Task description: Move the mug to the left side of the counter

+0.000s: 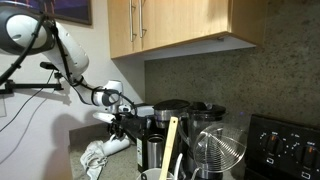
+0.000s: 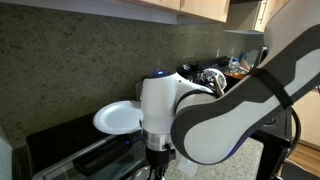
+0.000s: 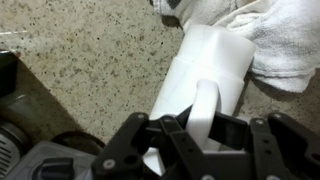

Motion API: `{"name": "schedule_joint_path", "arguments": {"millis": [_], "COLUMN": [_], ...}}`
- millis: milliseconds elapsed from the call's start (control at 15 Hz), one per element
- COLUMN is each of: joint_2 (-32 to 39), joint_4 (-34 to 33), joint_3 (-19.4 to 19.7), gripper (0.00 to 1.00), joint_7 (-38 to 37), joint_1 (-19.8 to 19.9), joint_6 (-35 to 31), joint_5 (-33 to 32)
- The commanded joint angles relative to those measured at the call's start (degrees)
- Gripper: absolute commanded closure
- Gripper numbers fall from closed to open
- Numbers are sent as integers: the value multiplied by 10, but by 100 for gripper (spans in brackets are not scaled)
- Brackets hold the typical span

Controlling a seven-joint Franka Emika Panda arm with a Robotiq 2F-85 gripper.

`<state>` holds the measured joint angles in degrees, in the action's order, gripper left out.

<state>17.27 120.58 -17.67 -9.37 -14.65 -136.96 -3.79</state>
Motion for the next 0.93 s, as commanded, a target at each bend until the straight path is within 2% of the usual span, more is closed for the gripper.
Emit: {"name": "schedule_joint_path", "arguments": {"millis": [0, 733, 800, 867], "joint_2": [-8, 22, 24, 26], "joint_4": [0, -24, -26, -27], "joint_3": [17, 29, 30, 30], "gripper": [99, 99, 74, 72], "joint_7": [-8, -5, -5, -8], "joint_1": [-22, -35, -35, -36], "joint_6": [-12, -3, -2, -2], "joint_5": [0, 1, 1, 2]}}
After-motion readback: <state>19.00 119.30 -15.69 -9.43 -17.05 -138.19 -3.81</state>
